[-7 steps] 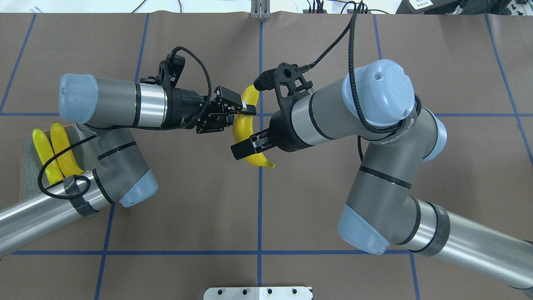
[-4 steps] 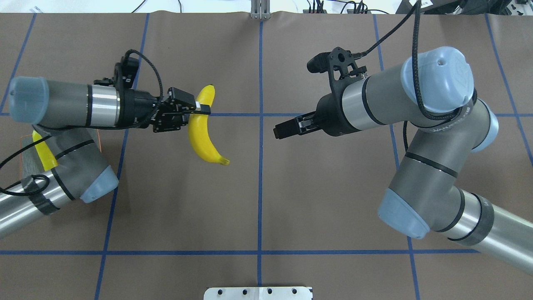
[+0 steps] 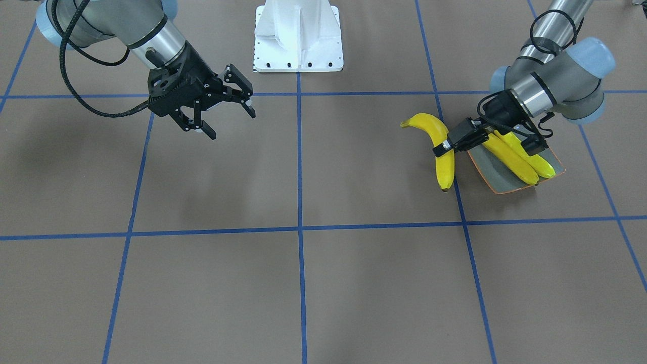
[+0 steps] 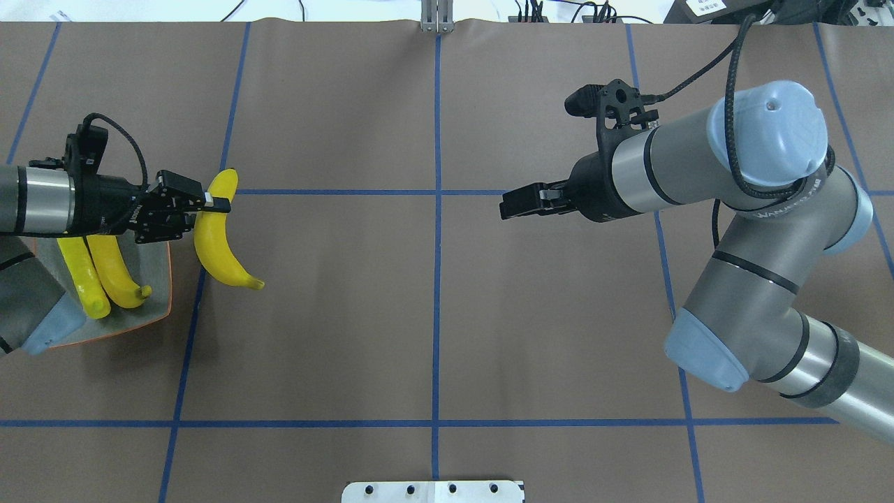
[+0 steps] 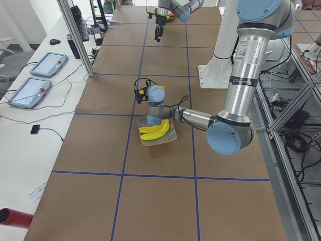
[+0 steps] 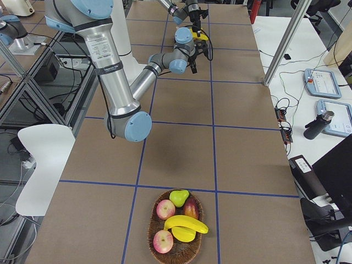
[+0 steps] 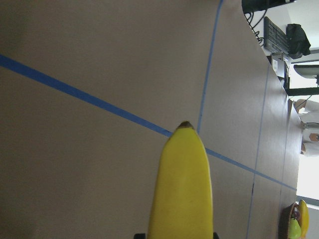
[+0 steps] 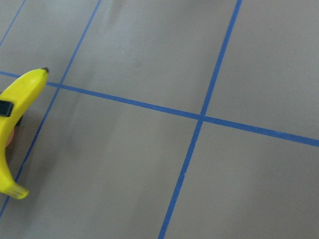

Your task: Transfer all bananas from basket to plate

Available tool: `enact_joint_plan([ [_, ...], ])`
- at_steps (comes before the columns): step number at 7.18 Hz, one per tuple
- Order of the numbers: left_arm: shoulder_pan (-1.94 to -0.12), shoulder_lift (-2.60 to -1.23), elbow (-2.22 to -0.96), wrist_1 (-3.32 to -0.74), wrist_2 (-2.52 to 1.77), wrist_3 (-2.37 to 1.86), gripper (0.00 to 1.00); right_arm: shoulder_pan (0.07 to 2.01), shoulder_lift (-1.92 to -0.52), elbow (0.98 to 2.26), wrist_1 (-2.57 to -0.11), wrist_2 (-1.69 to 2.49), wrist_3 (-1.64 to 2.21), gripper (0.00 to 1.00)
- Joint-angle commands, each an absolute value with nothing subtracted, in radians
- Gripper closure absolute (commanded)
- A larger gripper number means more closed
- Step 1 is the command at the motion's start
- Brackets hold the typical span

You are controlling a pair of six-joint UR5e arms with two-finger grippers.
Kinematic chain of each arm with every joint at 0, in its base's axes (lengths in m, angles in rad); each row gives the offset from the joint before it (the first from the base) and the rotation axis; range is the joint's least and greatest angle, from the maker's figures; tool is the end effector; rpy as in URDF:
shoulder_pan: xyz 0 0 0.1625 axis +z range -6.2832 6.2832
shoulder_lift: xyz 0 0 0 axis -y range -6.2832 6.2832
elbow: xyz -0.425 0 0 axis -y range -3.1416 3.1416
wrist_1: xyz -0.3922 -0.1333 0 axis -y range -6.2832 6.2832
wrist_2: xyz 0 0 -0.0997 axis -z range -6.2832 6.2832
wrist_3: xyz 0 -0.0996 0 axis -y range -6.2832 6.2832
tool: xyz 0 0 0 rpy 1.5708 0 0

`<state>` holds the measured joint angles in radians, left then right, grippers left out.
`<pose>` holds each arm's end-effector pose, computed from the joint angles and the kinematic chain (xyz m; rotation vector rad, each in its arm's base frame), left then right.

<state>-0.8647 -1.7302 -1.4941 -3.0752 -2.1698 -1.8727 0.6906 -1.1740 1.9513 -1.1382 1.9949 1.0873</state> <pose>0.2910 -0.4601 0.4487 -0.0217 1.6010 -0.4353 -0.3759 -0.4304 0.2182 0.3499 -1.1933 -0.0767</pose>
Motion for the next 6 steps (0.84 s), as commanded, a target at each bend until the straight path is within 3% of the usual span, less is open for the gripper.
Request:
enact_joint_plan([
  [1,-0.948,-1.709,-1.459,-3.077,-2.237,-1.948,1.0,0.692,-1.187,1.951,-1.138,1.974,1.091,0.0],
  [6,-1.072,-1.614,-1.358,-3.08,-2.378,-1.95,1.0,0.69,-1.19,1.947,-1.138,1.962,1.126,0.0],
])
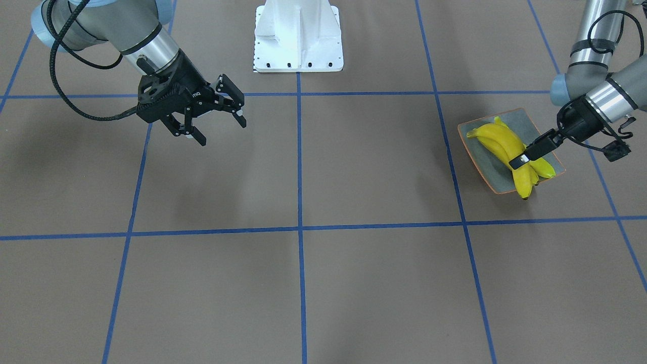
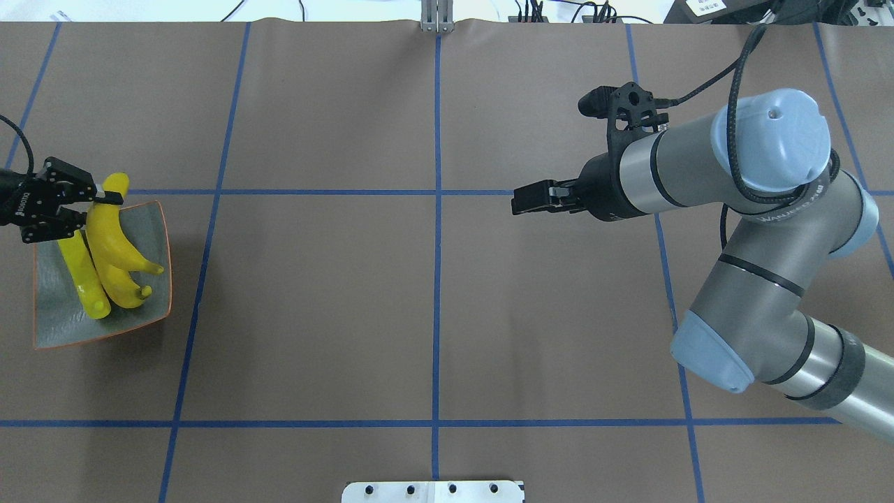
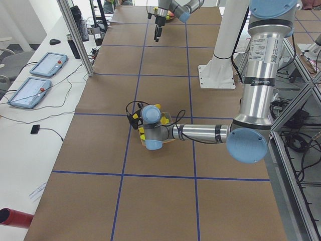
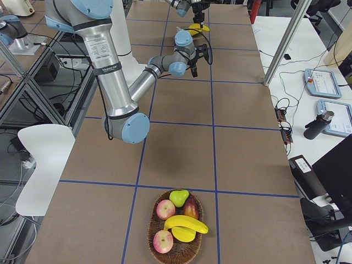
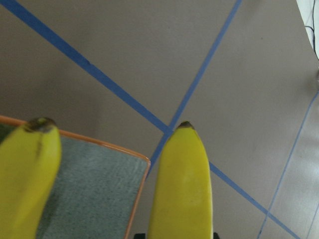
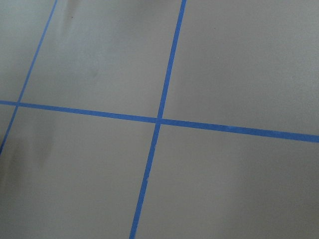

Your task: Transfer all bananas from basket to plate

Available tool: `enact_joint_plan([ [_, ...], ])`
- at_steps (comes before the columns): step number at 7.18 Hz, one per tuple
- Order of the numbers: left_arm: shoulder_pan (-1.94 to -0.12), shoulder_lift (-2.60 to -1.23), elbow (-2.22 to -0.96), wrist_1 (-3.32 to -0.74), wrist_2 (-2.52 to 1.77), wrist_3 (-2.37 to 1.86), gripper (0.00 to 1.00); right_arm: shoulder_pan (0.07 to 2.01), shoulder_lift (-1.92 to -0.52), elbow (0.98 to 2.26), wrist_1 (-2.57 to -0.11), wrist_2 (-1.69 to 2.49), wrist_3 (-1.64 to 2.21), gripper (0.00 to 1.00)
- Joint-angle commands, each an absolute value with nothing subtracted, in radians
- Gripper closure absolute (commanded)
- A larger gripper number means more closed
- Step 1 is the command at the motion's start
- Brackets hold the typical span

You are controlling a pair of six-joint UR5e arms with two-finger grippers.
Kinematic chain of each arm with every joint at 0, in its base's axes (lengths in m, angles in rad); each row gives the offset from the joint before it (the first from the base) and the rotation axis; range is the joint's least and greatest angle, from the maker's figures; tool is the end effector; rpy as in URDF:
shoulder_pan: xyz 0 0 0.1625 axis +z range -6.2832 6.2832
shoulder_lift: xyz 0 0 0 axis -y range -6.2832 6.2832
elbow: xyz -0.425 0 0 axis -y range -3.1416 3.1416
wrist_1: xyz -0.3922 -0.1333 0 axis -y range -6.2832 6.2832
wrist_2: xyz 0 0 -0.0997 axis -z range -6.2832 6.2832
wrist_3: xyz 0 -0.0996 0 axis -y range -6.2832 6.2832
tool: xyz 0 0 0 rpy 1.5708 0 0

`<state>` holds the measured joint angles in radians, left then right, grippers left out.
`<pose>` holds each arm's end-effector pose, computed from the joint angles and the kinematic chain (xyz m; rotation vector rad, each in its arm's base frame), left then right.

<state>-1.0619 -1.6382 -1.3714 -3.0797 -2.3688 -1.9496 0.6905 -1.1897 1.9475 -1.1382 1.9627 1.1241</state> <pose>0.1918 -0.4711 0.5537 -0.1931 1.4540 -0.6329 -0.3752 -0.4336 0.2290 0.3413 -1.1719 -0.0204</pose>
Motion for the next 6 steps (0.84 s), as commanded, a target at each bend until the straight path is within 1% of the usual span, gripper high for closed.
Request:
enact_joint_plan([
  [1,-1.101,-1.602,-1.355,-3.08,-2.414,-1.951,1.0,0.69,-1.19,1.945,-1.138,1.962,1.126,0.0],
  [2,-1.148,-1.598,-1.353,-3.079,-2.475,-1.951,1.0,0.69,-1.19,1.945,-1.138,1.96,1.126,0.0],
  [5,-1.158,-1.583,-1.345,-3.08,-2.491,-1.947,1.0,0.69,-1.19,1.942,-1.138,1.96,1.126,0.0],
  [6,-1.157,-1.583,-1.342,-3.08,-2.49,-1.945,0.54,0.69,-1.19,1.942,-1.138,1.96,1.126,0.0],
])
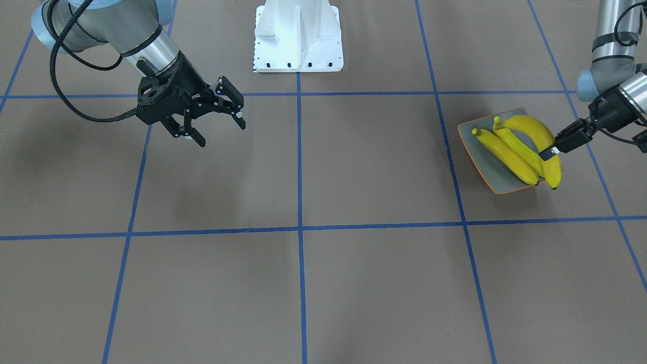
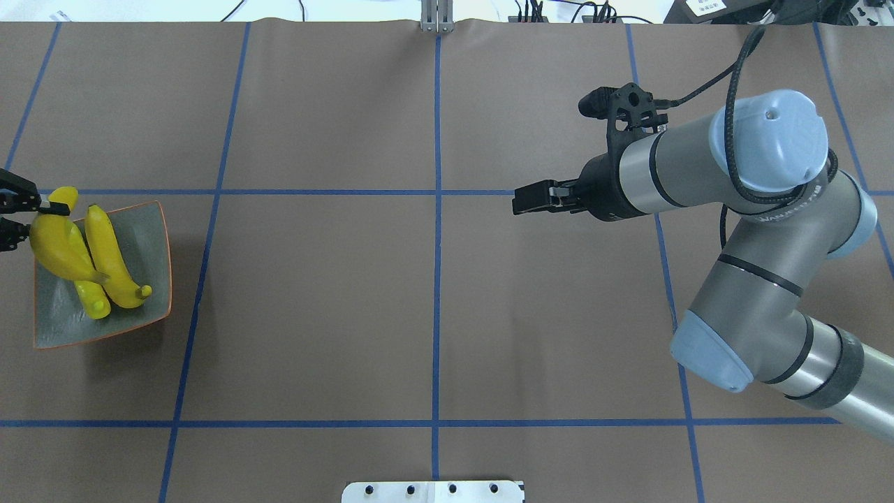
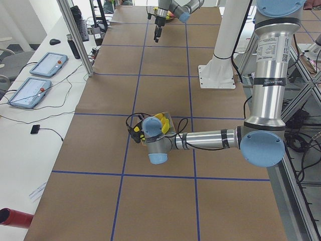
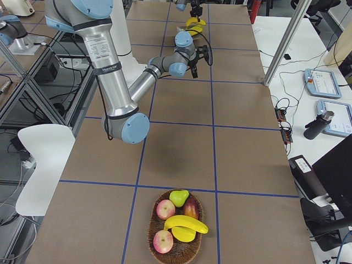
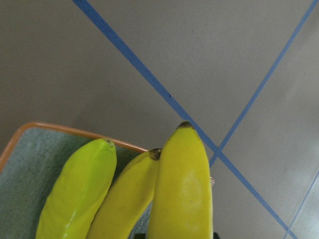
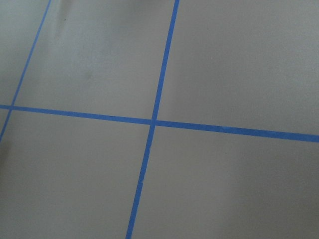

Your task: Transfer all bananas from basket to plate

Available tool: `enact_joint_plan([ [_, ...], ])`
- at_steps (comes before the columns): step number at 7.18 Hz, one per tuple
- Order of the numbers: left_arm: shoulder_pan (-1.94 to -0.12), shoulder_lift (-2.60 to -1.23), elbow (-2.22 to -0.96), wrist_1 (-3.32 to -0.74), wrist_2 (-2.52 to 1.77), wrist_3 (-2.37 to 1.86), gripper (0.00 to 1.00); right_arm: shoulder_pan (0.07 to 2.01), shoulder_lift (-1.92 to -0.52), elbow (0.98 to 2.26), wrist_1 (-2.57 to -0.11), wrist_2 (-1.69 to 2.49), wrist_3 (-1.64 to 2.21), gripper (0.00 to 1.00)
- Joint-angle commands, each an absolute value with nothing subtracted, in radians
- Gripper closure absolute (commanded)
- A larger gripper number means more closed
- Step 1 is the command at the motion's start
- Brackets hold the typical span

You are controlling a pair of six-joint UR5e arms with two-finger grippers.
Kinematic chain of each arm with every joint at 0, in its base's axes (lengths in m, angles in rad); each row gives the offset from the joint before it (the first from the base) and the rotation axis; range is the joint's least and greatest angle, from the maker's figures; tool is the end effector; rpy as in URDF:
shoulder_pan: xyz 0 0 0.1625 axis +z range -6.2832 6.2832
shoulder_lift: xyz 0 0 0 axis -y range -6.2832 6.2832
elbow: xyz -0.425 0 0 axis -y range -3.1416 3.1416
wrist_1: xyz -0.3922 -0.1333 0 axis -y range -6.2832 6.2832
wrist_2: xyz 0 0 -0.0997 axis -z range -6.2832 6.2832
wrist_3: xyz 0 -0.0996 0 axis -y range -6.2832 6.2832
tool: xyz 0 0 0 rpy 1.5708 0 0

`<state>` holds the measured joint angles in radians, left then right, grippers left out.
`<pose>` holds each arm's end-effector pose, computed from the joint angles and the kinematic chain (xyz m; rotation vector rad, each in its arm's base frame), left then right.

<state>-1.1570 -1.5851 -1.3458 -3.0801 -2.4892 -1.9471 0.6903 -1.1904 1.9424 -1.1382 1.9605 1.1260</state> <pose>0.1413 -0.4564 0.5897 -0.2678 1.4157 -0.6733 -0.3765 -0.4347 0.2316 0.3384 -1.1668 -0.0162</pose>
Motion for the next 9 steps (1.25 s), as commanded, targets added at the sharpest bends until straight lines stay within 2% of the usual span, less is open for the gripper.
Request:
enact_joint_plan([
  [1,-1.155,-1.585,-1.335,-3.082,-2.488,-1.937,0.03,0.69,-1.19,1.942,-1.138,1.96,1.126,0.0],
  [6,-1.151,-1.597,-1.328,-3.08,-2.484,-1.94,0.01,0.69,-1.19,1.945,-1.138,1.954,1.126,0.0],
  [9,-1.181,-1.683,-1.367,-3.079,-2.477,-1.902,0.01,0.776,-1.239,1.948,-1.144,1.965,1.135,0.0],
])
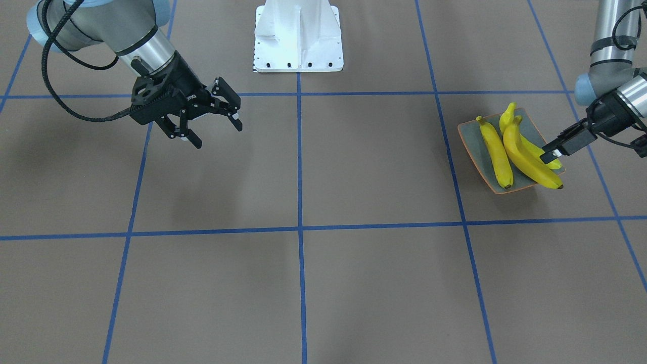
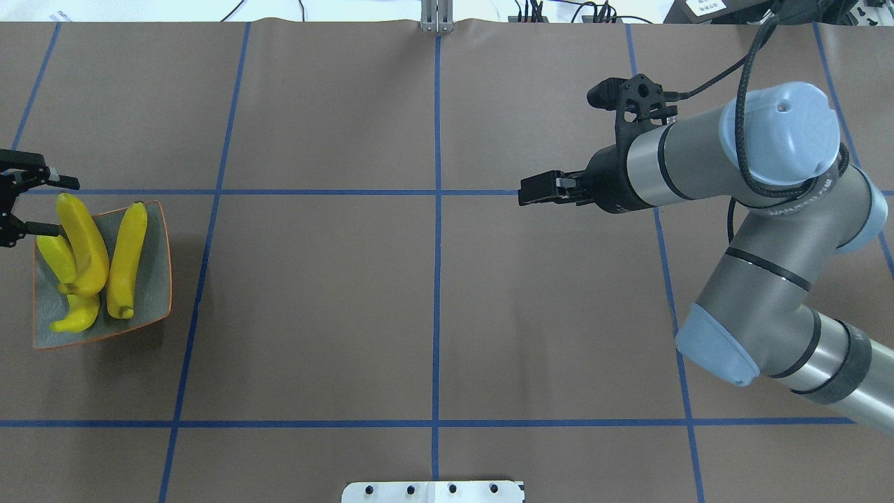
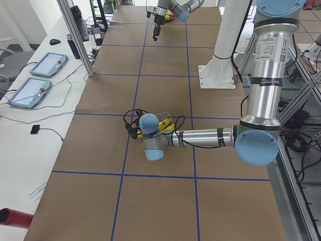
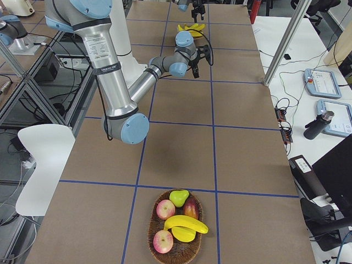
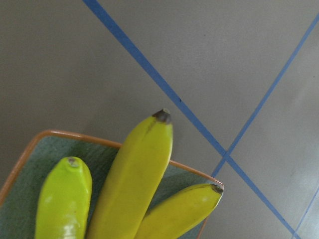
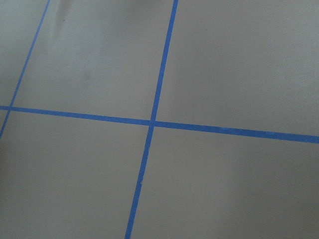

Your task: Transfer all bananas from basket to plate

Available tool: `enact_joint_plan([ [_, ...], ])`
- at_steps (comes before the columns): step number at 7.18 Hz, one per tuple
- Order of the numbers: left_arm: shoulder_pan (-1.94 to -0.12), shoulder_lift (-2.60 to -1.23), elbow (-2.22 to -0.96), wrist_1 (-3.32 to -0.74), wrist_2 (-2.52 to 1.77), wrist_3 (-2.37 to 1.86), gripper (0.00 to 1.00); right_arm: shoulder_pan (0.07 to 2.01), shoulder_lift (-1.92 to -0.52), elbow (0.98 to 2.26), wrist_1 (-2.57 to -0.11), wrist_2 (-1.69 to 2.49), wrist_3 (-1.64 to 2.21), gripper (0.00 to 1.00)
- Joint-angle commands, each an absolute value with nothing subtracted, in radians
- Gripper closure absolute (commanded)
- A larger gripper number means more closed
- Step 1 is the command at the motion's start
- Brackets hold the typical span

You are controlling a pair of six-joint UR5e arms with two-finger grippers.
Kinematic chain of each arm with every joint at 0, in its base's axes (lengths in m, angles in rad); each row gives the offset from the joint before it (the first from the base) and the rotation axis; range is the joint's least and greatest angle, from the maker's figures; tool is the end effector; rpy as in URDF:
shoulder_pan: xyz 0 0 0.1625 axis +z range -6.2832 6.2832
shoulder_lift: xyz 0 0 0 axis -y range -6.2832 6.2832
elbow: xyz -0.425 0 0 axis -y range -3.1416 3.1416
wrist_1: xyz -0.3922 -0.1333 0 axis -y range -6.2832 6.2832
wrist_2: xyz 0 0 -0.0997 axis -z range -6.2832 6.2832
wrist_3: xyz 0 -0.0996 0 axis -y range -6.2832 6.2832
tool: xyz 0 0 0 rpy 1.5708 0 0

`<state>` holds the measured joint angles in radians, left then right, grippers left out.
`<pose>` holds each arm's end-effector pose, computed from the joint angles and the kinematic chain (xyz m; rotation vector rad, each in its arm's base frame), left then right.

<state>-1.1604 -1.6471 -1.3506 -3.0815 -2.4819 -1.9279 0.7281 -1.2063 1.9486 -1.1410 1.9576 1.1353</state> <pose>0.1496 -0.4807 0.5572 -0.2059 1.4617 -0.6190 -0.3575 -0.4469 0.2384 0.3497 -1.1511 0.0298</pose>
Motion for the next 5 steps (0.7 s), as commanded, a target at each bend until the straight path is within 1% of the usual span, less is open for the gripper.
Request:
enact_joint_plan([
  [1,-1.207,-1.687,-1.365,-3.067,-2.486,-1.768,0.01,0.846,-1.282,1.942,-1.152,1.974,1.117,0.0],
  [3,-1.235,-1.692,-1.367,-2.97,-2.49,-1.605,0.01,0.967,-1.324,1.895,-1.152,2.034,1.085,0.0],
  [5,-1.253,-1.698,-1.367,-2.822,-2.488,-1.332,0.01,1.154,-1.388,1.803,-1.155,2.145,0.859,0.0],
])
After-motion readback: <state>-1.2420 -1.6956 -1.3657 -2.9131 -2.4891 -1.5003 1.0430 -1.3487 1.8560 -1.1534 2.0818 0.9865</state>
